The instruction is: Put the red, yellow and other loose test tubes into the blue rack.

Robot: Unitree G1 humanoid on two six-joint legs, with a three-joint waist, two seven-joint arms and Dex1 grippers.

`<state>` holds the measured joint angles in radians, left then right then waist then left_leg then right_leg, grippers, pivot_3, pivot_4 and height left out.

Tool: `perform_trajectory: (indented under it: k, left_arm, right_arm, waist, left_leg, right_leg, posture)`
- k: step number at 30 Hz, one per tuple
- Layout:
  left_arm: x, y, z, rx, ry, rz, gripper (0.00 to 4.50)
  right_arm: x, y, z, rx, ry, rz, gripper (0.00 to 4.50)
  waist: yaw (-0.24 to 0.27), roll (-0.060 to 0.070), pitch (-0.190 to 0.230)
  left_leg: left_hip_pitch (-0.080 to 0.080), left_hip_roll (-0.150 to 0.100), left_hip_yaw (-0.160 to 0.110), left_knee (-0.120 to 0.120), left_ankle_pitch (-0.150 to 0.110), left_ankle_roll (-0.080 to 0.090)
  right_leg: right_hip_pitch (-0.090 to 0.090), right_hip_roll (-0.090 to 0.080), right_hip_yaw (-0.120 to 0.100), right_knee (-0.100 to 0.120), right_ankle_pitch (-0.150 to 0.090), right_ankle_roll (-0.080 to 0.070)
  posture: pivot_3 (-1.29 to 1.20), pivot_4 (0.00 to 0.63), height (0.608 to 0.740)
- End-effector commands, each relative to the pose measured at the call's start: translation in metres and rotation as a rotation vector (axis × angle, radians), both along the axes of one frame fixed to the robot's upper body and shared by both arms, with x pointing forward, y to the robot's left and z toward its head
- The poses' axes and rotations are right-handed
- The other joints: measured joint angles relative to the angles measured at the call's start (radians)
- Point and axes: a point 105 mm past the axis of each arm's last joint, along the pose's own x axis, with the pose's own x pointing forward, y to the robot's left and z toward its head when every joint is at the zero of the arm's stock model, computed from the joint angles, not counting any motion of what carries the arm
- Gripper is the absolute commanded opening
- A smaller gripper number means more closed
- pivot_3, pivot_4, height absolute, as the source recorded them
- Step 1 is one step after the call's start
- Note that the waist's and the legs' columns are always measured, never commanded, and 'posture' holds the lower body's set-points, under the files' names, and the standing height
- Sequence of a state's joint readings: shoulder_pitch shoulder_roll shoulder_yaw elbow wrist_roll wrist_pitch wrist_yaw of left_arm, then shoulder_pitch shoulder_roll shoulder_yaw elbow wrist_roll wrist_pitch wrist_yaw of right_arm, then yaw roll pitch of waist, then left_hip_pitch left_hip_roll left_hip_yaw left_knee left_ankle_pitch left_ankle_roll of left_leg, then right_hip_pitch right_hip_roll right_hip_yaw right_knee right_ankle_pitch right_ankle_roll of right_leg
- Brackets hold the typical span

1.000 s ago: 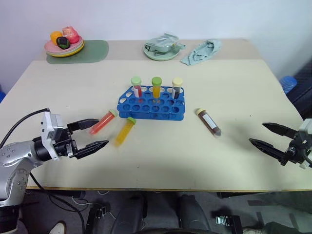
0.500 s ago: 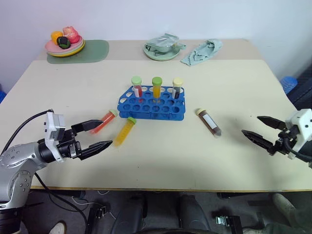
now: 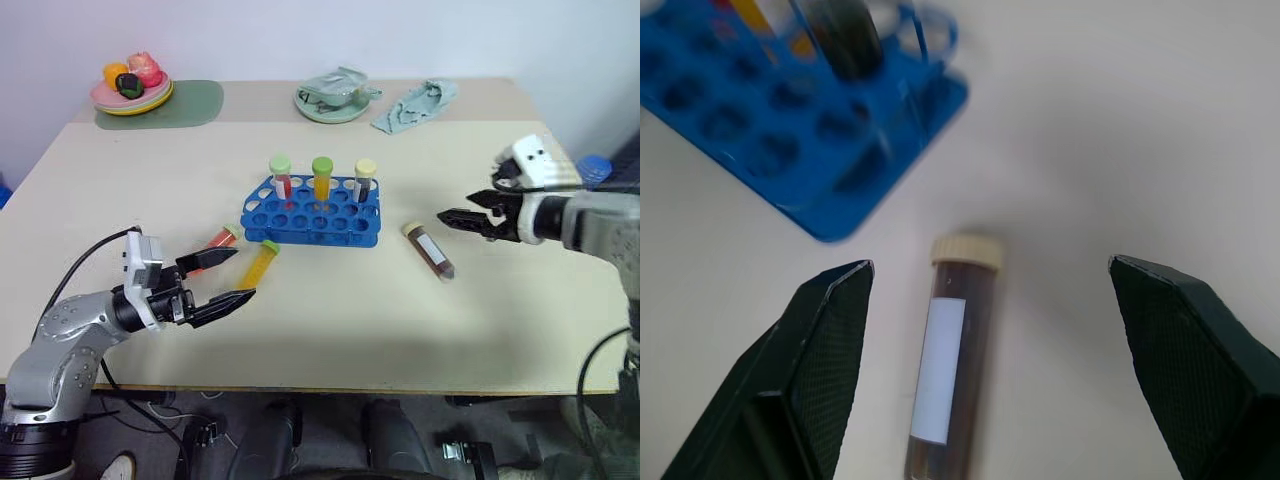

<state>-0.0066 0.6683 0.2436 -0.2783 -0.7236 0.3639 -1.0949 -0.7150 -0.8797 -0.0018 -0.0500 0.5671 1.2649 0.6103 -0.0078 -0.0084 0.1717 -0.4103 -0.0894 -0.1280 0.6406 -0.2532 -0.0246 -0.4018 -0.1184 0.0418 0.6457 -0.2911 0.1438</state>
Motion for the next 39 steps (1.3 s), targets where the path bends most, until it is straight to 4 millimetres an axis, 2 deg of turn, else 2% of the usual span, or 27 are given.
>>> perform_trajectory:
  k: [1,6,15,20,36,39]
  left_arm:
    - [-0.001,-0.006,0.006,-0.004,-0.044,-0.007,4.34]
    - [-0.004,-0.010,0.001,-0.017,-0.036,-0.011,4.34]
    - [-0.008,-0.011,-0.002,-0.001,-0.037,-0.041,4.34]
    - [-0.013,-0.012,0.003,0.029,-0.062,-0.122,4.34]
    - [-0.017,-0.012,0.003,0.029,-0.042,-0.129,4.34]
    - [-0.017,-0.011,0.003,0.031,-0.039,-0.130,4.40]
  right_arm:
    - [0.007,-0.004,-0.009,-0.016,0.091,-0.036,3.85]
    - [0.019,-0.003,-0.027,-0.018,0.213,-0.063,3.85]
    - [0.033,0.020,-0.020,0.043,0.251,-0.031,3.85]
    - [0.035,0.033,-0.026,0.041,0.270,-0.005,3.85]
    - [0.033,0.032,-0.042,0.000,0.304,0.007,3.85]
    - [0.030,0.036,-0.045,-0.004,0.314,0.024,3.08]
  waist:
    - [0.000,0.000,0.000]
    - [-0.009,0.001,0.000]
    - [-0.009,0.001,0.001]
    - [-0.009,0.001,0.001]
    - [-0.011,0.001,0.001]
    - [-0.010,0.001,0.001]
  left_leg:
    - [-0.001,-0.001,0.000,0.000,0.000,0.000]
    - [-0.002,0.000,0.001,0.000,0.000,0.000]
    - [-0.002,0.000,0.002,0.000,0.000,-0.001]
    - [-0.002,0.000,0.002,0.000,0.000,-0.001]
    - [-0.002,0.000,0.002,-0.001,0.001,-0.001]
    - [-0.002,0.000,0.002,-0.001,0.001,-0.001]
  right_leg:
    - [-0.001,0.000,0.000,0.000,0.000,0.000]
    - [-0.003,0.000,0.001,0.002,0.000,0.000]
    - [-0.004,0.001,0.001,0.002,0.000,0.000]
    - [-0.004,0.001,0.001,0.002,0.000,0.000]
    - [-0.006,0.001,0.002,0.003,0.000,0.000]
    - [-0.006,0.001,0.002,0.003,0.000,0.000]
  posture:
    - [0.00,0.150,0.740]
    - [0.00,0.150,0.740]
    - [0.00,0.150,0.740]
    - [0.00,0.150,0.740]
    - [0.00,0.150,0.740]
    - [0.00,0.150,0.740]
